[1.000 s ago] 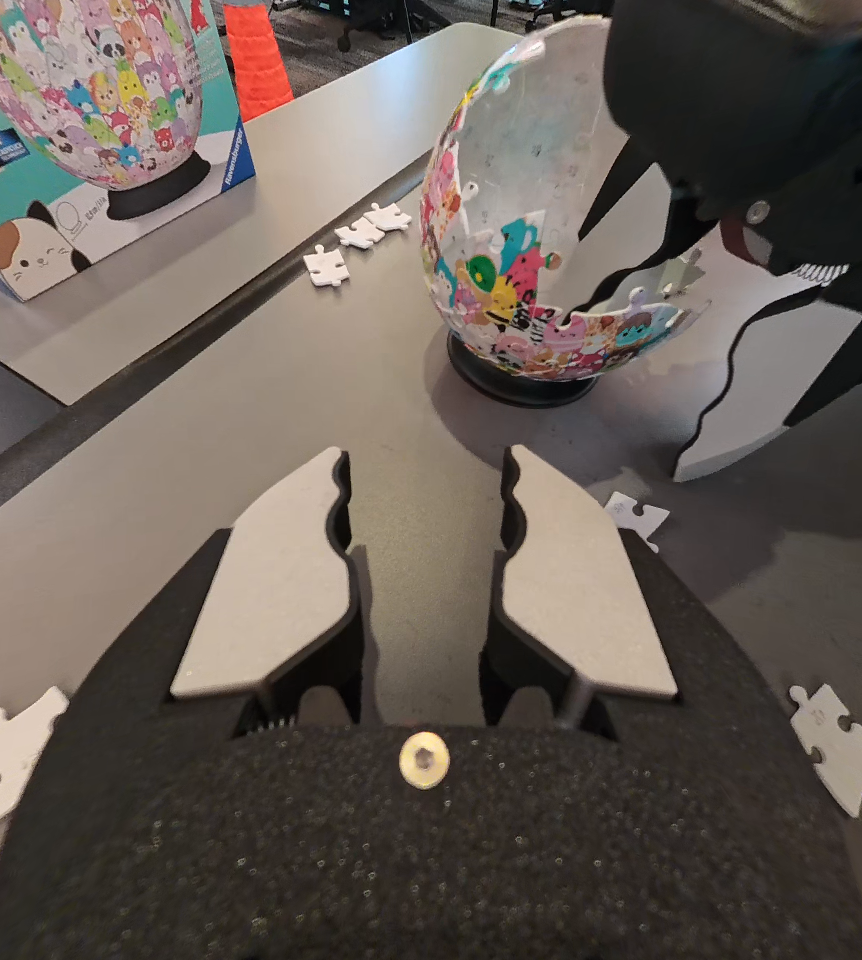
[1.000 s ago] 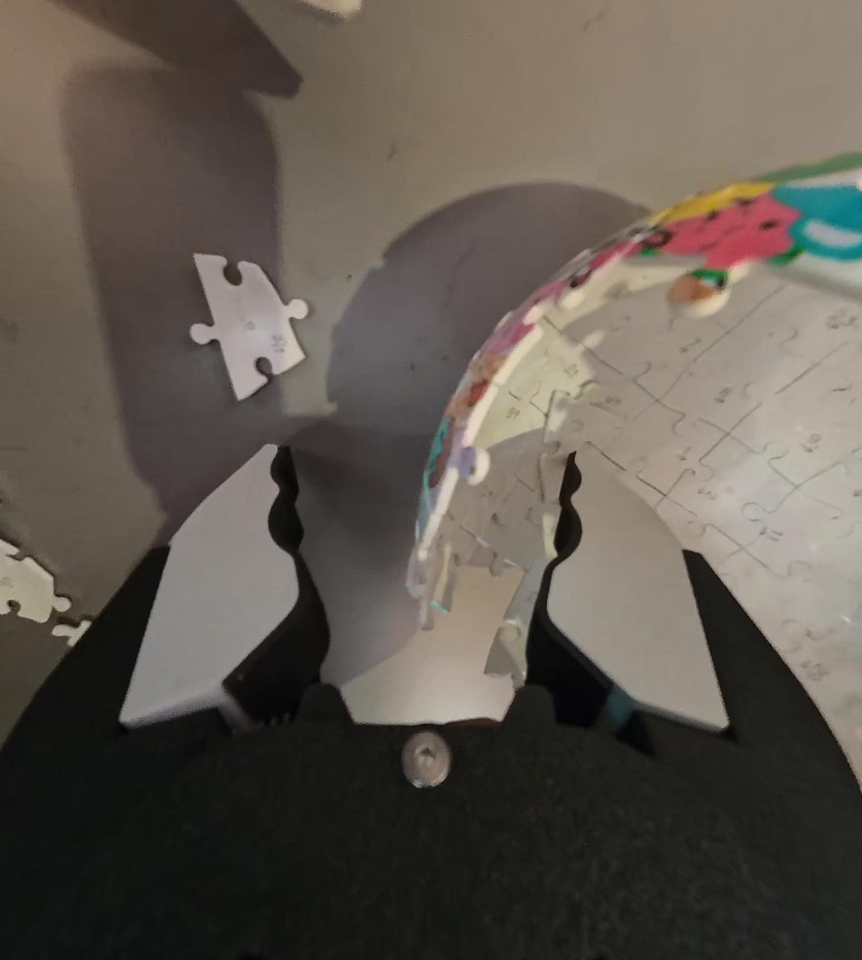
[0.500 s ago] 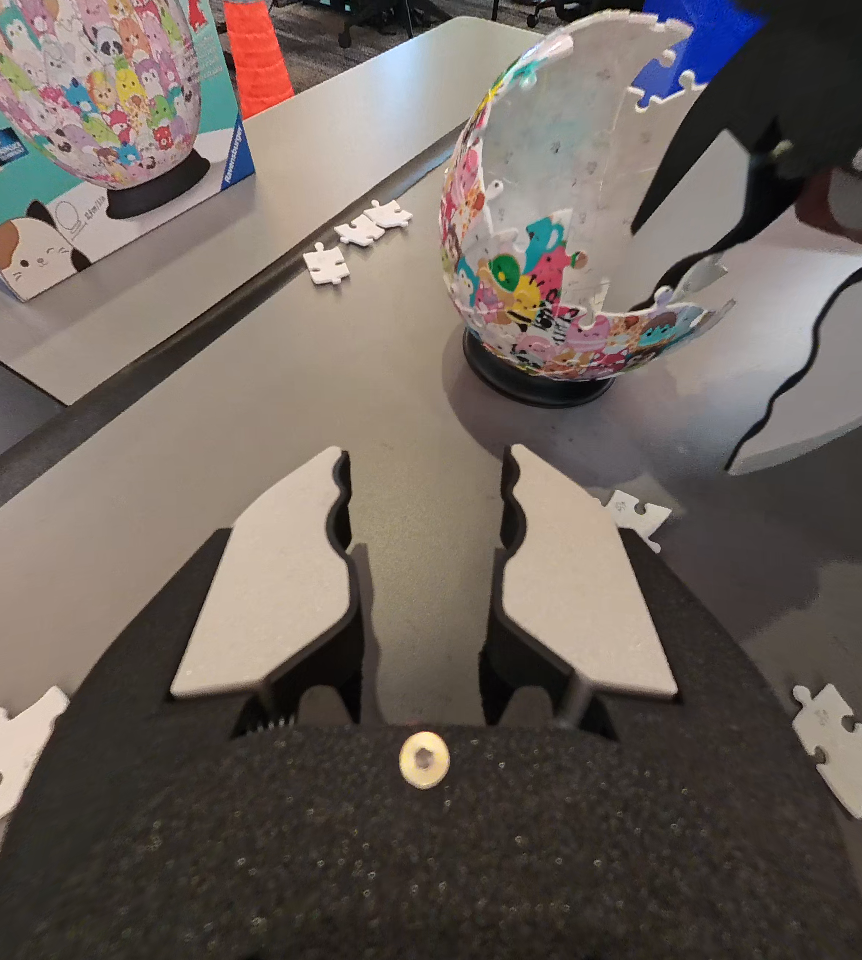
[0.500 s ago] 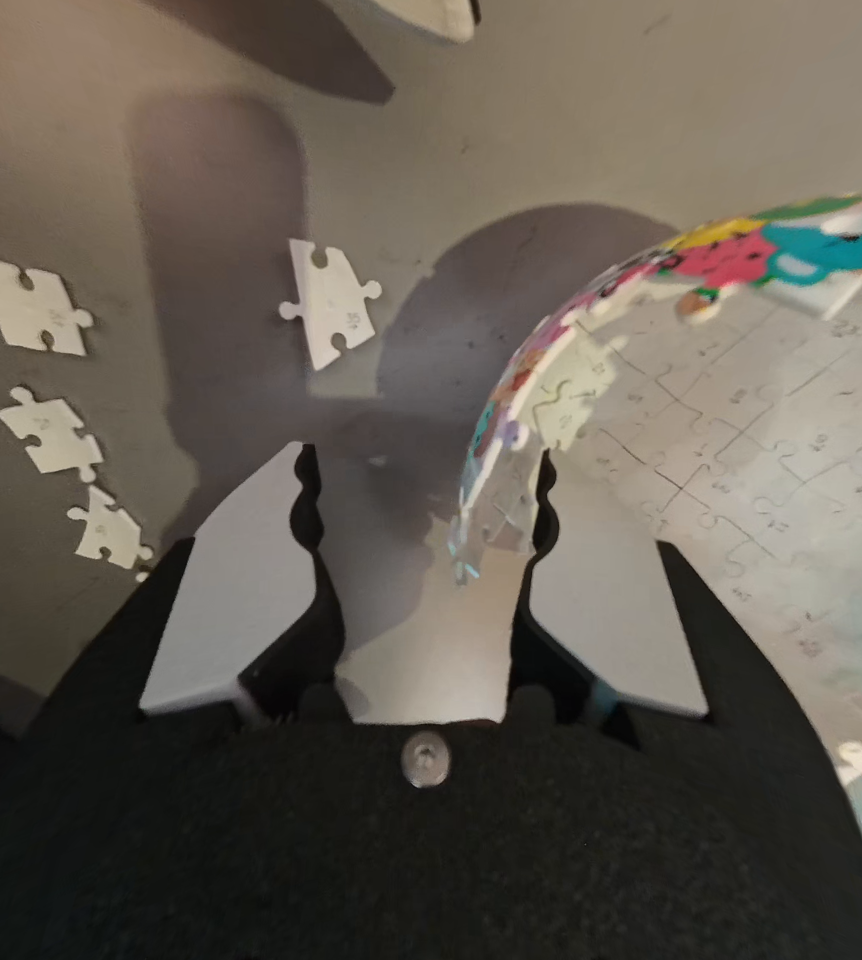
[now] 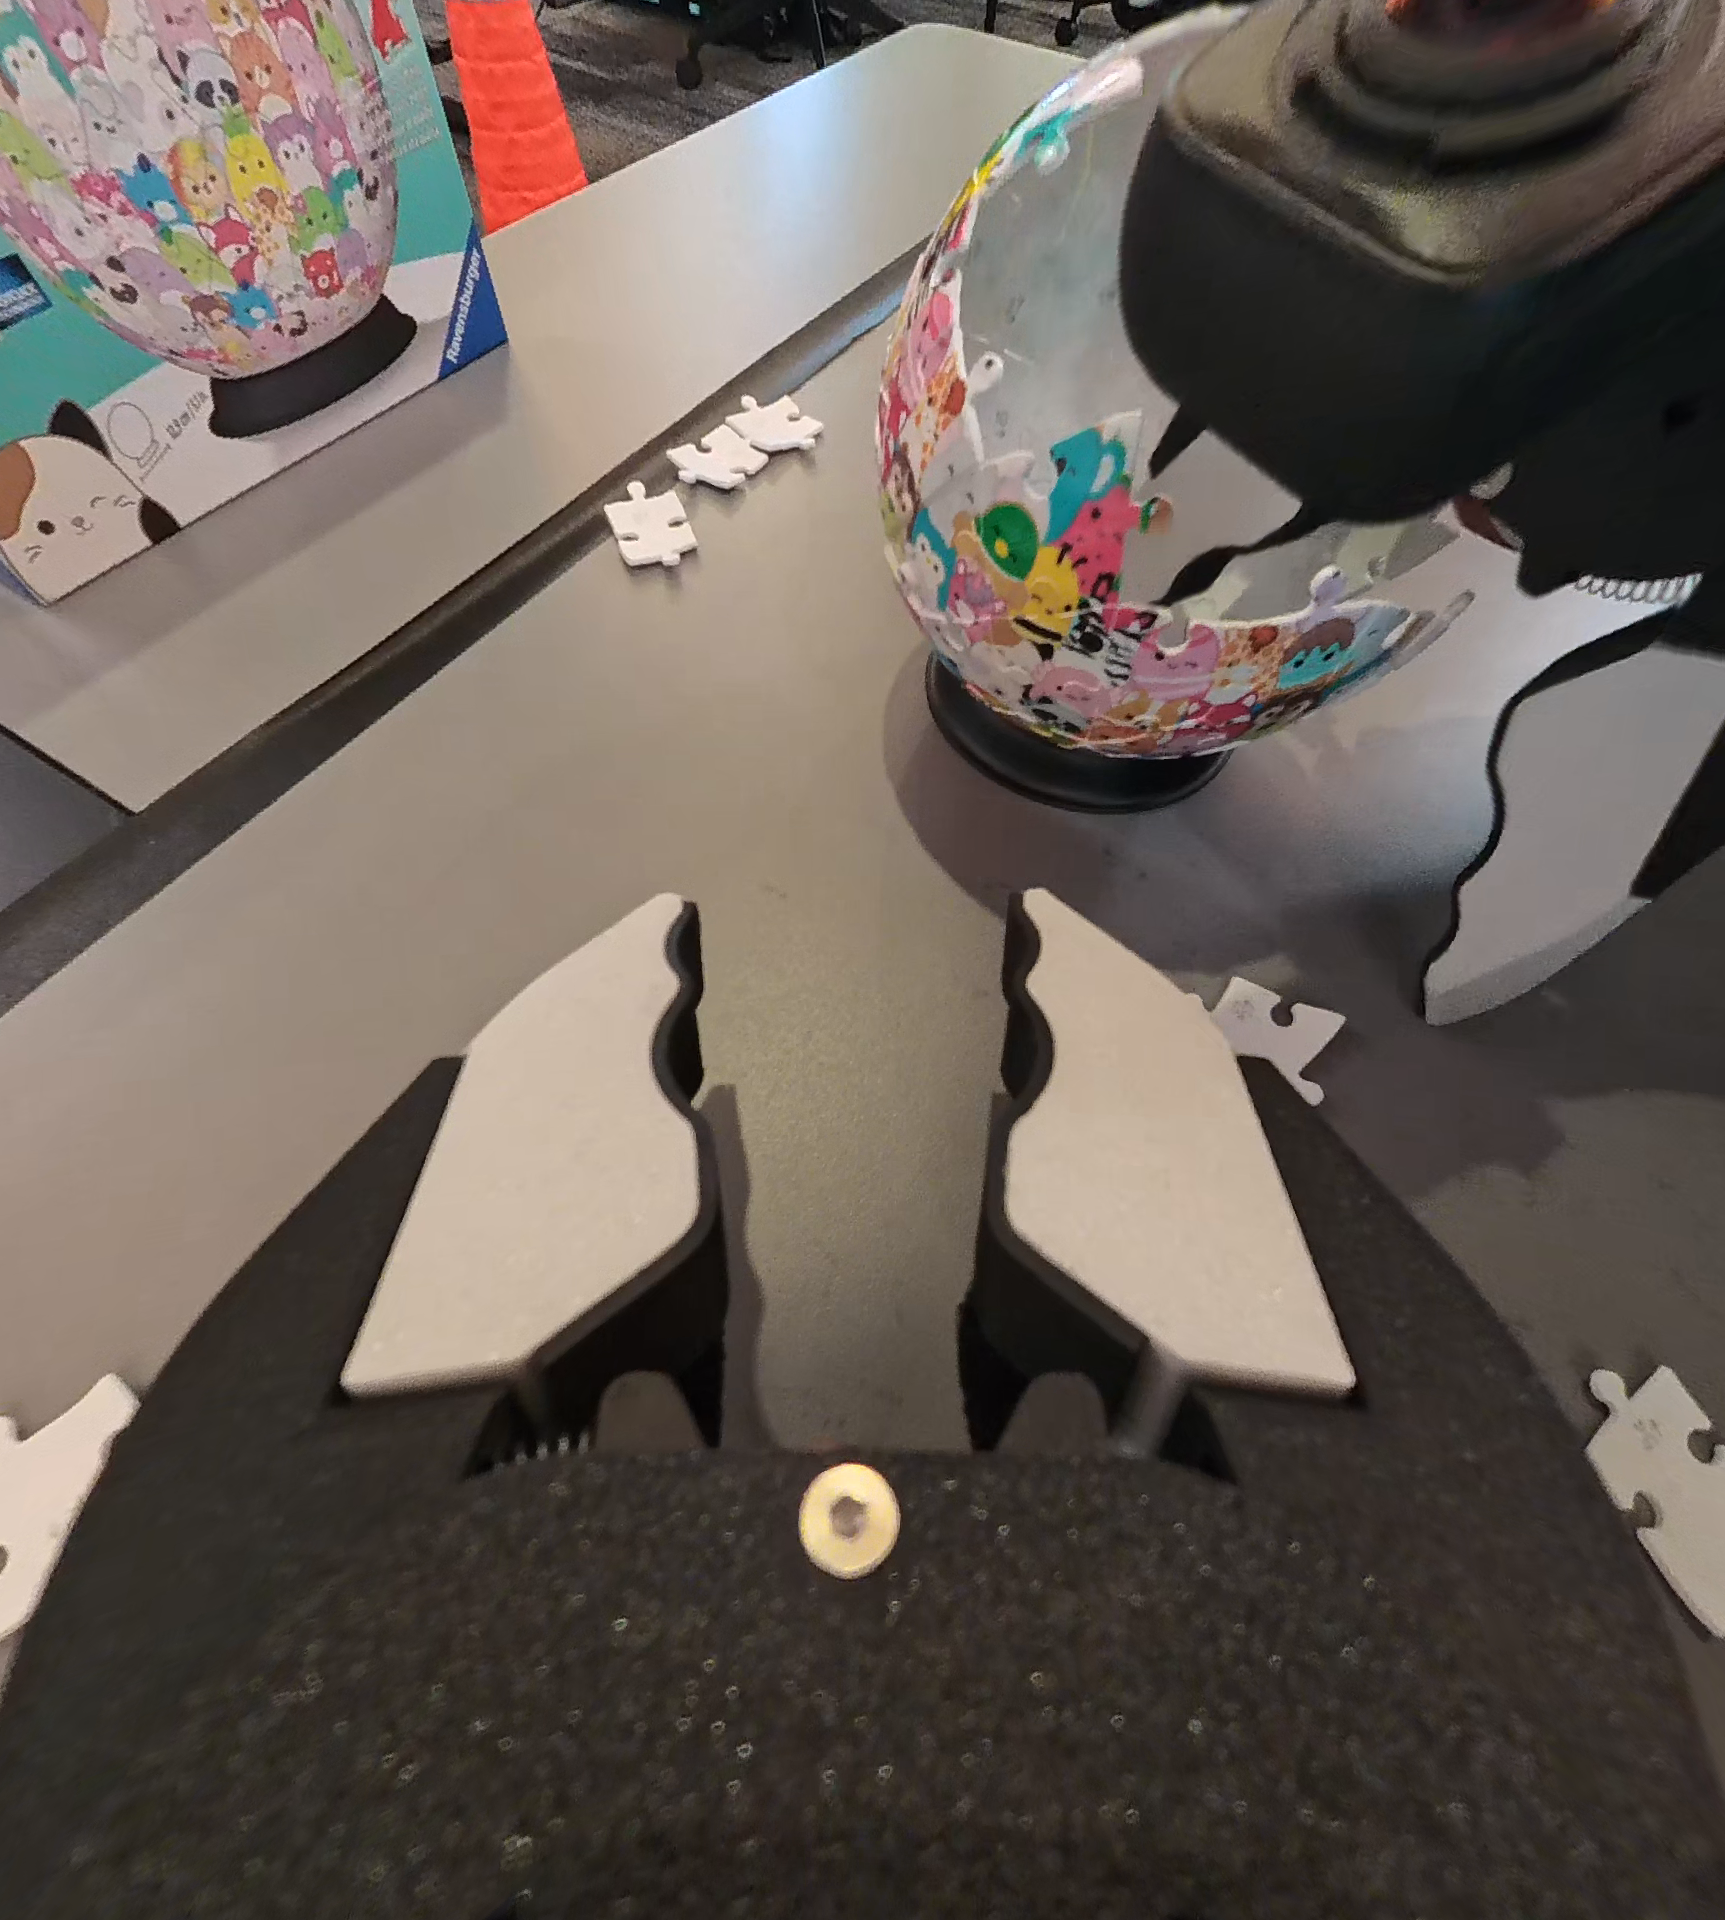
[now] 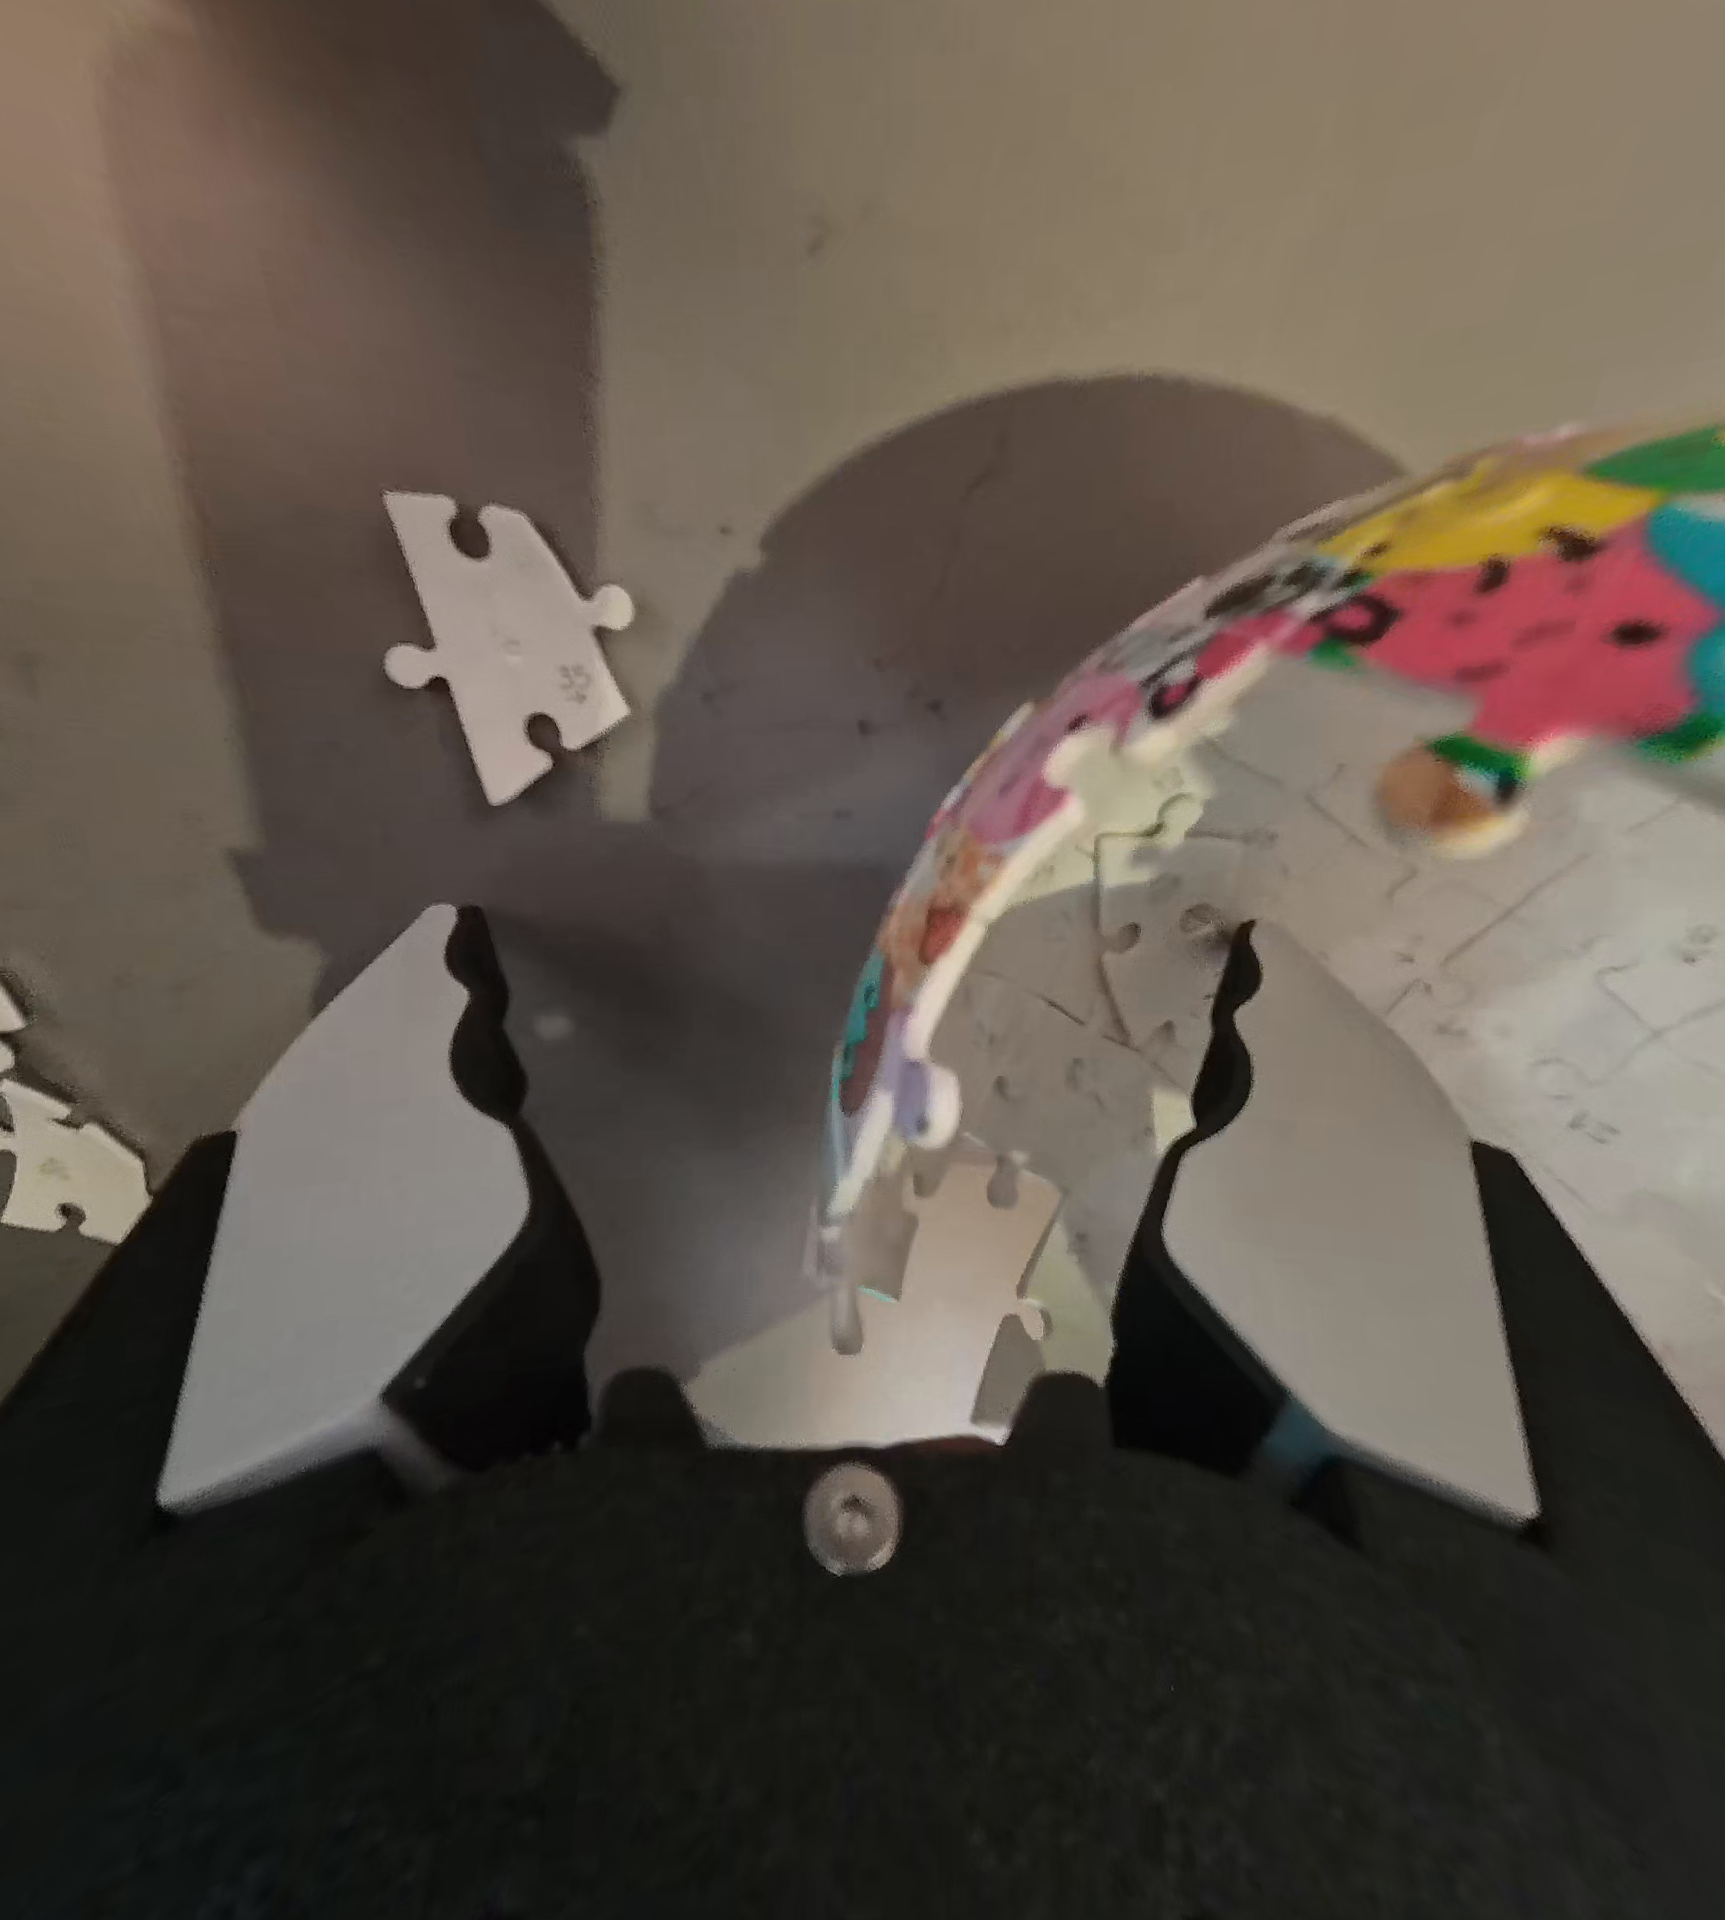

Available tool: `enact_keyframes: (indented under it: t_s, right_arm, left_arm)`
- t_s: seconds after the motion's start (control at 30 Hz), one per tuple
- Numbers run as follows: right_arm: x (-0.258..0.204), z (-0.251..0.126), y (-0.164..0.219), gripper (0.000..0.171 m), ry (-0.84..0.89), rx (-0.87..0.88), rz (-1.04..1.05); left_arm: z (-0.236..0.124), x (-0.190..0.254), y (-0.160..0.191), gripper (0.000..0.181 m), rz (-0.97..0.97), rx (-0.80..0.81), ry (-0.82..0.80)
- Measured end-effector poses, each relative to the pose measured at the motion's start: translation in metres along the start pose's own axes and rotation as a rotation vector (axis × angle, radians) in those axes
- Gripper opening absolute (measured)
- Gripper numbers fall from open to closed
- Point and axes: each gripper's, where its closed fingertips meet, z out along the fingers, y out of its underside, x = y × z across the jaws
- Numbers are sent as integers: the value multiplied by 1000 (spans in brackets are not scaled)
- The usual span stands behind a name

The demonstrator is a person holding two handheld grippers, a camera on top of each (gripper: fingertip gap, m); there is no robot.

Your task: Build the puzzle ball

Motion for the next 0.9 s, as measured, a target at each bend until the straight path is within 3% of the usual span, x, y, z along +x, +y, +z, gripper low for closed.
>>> enact_keyframes:
  t_s: [0.1,0.3,0.67,0.9]
  right_arm:
    - [-1,-1,1,124,-9,1,0]
    - [0,-7,3,100,-9,-1,-11]
    - [-7,-17,3,77,-34,15,-25]
    - [-12,-22,1,73,-66,34,-24]
  left_arm:
    - [0,0,0,55,-1,0,0]
    - [0,0,0,55,0,-1,0]
    - [1,0,1,55,3,-6,-1]
    - [0,1,1,55,15,-4,-3]
